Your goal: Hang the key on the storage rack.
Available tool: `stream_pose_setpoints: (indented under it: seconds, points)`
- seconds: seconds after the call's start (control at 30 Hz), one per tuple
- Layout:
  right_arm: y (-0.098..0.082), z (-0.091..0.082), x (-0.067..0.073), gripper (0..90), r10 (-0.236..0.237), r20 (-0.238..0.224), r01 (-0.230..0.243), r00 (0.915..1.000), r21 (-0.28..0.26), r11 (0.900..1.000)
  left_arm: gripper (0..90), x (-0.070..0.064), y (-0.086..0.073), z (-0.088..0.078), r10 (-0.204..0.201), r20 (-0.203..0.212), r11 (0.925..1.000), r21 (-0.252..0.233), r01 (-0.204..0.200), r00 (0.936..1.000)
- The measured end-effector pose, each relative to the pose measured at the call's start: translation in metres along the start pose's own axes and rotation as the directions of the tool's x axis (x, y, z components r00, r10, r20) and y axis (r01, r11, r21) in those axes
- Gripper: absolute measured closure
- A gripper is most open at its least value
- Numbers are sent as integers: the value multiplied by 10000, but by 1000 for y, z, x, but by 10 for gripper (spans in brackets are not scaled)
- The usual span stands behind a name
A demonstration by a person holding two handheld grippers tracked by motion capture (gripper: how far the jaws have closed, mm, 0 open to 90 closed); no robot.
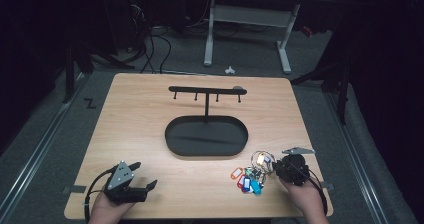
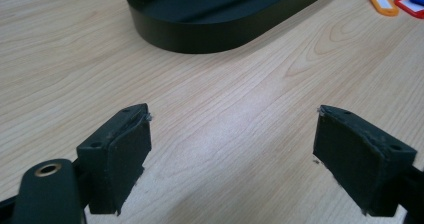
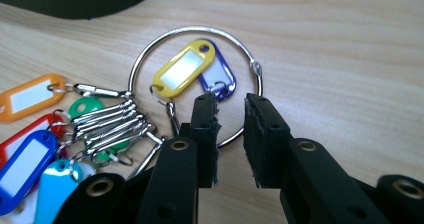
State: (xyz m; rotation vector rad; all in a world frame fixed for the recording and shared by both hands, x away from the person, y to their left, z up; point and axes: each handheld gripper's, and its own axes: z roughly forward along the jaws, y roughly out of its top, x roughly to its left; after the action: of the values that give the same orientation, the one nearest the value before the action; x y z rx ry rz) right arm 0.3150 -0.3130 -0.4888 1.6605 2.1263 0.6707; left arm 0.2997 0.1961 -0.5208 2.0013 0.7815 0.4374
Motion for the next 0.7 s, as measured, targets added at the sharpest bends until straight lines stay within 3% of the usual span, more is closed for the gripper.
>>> stream_pose_setpoints:
  seconds: [0.17,0.3,0.5,0.7]
  points:
    - [9,-4,2,716,-561,322,531,9979,871,9948,158,-4,6,8,223,275,9997,-17,-223,9994]
    - [17,-9,3,702,-334,225,297,9992,1496,9883,158,-6,7,11,374,450,9993,2,-374,9983]
    - [22,-10,4,714,-518,375,423,9980,2211,9743,158,-5,10,13,426,572,9991,-56,-424,9975]
    - [32,-3,2,681,-229,304,129,9993,2940,9557,158,-8,11,16,346,852,9994,-113,-337,9958]
